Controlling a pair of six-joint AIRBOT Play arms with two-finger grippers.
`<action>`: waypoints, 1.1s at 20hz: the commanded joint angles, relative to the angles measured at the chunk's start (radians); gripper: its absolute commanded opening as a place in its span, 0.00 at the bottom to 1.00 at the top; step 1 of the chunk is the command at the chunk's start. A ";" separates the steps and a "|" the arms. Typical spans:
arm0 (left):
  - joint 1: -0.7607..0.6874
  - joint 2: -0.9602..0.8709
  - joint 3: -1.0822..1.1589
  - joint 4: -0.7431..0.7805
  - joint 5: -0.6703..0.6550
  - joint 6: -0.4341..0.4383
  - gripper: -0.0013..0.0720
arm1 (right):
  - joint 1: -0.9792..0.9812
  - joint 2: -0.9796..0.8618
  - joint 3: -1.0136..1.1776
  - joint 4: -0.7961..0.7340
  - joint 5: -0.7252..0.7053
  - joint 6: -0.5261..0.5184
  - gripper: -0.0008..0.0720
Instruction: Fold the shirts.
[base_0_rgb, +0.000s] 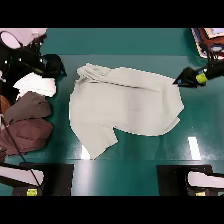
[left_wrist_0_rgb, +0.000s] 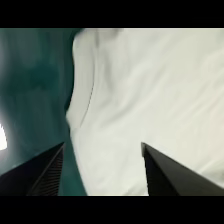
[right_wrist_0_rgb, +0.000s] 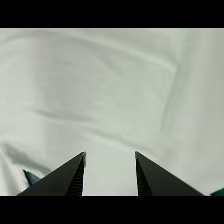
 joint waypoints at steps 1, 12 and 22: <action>0.002 0.174 -0.342 0.036 0.044 0.019 0.79 | -0.042 0.166 -0.225 0.025 -0.004 -0.042 0.52; -0.025 0.413 -0.942 -0.184 0.284 0.060 0.79 | -0.055 0.386 -0.414 0.025 -0.074 -0.042 0.52; -0.146 0.439 -0.863 -0.168 0.338 0.026 0.05 | -0.182 0.421 -0.512 -0.001 -0.029 -0.040 0.52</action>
